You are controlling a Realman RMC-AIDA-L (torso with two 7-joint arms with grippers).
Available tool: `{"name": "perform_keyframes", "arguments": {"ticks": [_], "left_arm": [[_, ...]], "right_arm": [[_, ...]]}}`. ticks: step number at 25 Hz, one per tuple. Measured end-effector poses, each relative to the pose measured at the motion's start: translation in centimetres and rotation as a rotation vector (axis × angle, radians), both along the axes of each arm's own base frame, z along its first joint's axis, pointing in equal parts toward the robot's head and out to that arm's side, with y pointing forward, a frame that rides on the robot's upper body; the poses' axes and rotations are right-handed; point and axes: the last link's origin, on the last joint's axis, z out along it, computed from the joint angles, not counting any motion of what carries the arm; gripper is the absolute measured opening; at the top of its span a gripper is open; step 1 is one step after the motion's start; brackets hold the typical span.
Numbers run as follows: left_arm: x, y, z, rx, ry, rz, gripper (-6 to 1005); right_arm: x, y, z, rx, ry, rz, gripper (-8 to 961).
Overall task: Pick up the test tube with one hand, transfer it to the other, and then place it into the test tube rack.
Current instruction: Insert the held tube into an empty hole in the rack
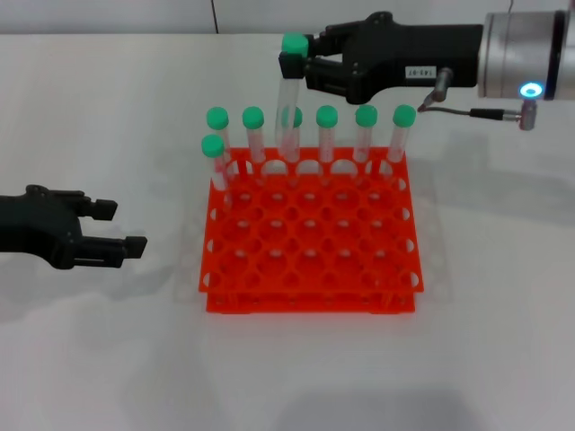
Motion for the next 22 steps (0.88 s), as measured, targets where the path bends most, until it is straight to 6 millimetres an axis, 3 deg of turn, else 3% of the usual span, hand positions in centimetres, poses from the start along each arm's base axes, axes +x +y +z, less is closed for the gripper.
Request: {"name": "perform_keyframes", "arguments": {"ticks": [10,22], "left_arm": [[-0.2,-0.3,-0.4,-0.008,-0.002,-0.013,765],[-0.3,-0.3,-0.5,-0.009,0.001,-0.026,765]], "right_arm": [[0.5,-0.2,-2.3,-0.005,-0.042,-0.027,258],[0.7,-0.1,-3.3,0.007,-0.035,-0.037,259]]}}
